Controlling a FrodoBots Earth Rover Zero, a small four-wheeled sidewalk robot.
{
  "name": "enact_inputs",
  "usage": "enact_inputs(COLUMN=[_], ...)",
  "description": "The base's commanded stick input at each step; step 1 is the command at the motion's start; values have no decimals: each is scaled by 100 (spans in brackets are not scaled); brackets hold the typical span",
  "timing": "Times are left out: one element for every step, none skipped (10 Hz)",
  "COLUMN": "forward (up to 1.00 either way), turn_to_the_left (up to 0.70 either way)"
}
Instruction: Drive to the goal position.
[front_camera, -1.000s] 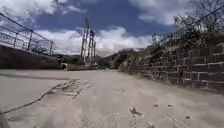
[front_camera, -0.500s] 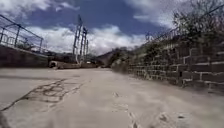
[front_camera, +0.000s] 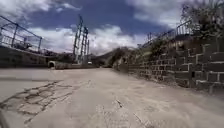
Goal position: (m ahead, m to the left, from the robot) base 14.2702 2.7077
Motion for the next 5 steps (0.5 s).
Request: enact_inputs(forward=[100, 100, 100, 100, 100], turn_to_the_left=[0, 0, 0, 0, 0])
